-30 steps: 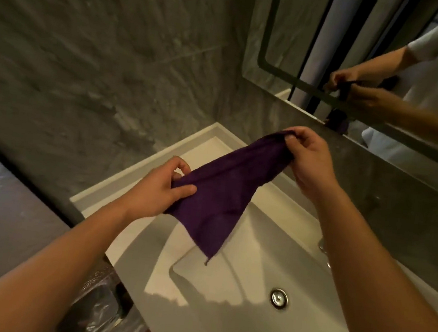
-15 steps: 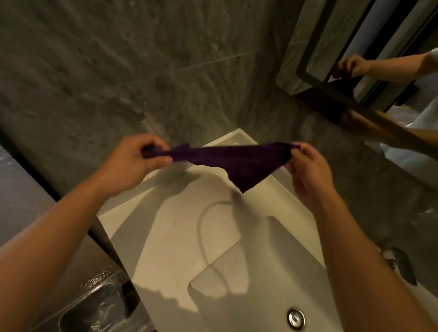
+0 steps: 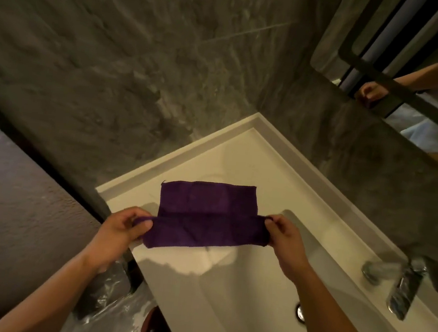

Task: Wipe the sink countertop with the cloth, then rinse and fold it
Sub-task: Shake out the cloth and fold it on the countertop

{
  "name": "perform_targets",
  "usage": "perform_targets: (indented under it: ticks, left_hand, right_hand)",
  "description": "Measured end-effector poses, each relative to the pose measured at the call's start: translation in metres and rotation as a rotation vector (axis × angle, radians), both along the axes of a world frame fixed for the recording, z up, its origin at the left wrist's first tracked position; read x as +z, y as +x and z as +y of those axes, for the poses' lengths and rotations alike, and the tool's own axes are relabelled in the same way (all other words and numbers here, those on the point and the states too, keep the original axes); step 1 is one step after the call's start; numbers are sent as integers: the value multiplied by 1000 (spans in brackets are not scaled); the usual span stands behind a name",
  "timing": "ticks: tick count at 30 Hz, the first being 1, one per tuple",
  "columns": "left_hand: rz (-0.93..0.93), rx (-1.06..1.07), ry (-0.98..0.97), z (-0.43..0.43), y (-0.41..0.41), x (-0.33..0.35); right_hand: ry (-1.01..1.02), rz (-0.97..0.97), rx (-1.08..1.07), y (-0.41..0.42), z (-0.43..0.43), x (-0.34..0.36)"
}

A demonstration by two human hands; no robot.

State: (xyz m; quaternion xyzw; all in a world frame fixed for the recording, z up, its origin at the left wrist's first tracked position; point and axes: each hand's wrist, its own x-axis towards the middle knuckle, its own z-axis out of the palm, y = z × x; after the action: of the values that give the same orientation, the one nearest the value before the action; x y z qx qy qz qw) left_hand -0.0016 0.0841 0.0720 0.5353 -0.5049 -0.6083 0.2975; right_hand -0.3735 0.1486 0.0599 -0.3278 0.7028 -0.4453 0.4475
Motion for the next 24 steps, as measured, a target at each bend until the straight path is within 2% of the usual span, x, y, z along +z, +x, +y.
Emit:
perform_targets:
  ticks: [2,4,11,14,17,19,22,24]
  left_hand:
    - [-7,121,-40,-24,-14,-5]
    - [-96,168,-142,-51,-29,-10]
    - [-482,97,-416,-110,-62,-42]
    - [-613,74,-494,-103,-68,-53]
    - [-843,30,-591,-78,-77,-61]
    - [-869,-65,-644,-61,-86,-65]
    - [-866,-239,-806,-44,-106,-75]
    - [-868,-301,-893,-42,-121,-83]
  right_hand:
    - [-7,87,-21,2,-27,0]
    - [3,180,-53,4,-54,-1]
    - [183,418,-139,2,-119,-24]
    - [220,540,-129,5,-116,-31]
    - [217,721,-211,13,-89,-40]
    - [245,712,-278,24,-64,-48]
    - [279,512,-262,40,-45,-58]
    - [286,447,-251,44,-42,-59]
